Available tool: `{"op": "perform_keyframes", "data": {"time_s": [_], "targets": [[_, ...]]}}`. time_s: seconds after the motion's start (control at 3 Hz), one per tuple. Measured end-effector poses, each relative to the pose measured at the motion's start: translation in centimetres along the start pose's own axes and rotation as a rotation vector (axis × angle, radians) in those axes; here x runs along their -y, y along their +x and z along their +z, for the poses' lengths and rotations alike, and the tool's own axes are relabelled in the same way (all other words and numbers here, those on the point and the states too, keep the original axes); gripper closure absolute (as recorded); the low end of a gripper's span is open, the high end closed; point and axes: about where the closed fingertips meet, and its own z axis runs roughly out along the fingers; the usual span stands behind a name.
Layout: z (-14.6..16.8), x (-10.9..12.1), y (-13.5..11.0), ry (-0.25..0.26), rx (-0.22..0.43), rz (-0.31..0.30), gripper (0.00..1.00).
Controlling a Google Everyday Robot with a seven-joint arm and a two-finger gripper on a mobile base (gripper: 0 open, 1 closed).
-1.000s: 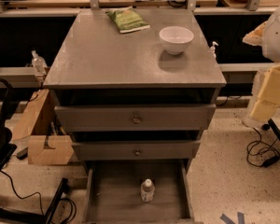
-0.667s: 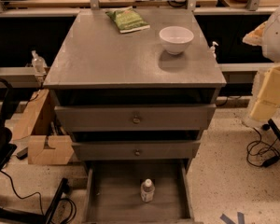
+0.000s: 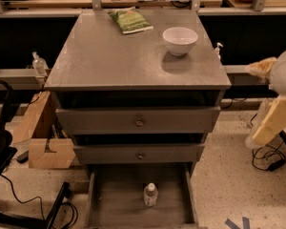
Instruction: Pick blue plastic bottle from bottom drawer and place on counter
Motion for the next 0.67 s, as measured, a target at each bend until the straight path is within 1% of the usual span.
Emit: {"op": "perform_keyframes", "data": {"time_s": [0.33,0.67], "targets": [[4.2,0.9,3.7,0.024,0.276,0.033,0.0],[6.2,1.6,4.8,0.037,0.484,-0.003,0.0]]}}
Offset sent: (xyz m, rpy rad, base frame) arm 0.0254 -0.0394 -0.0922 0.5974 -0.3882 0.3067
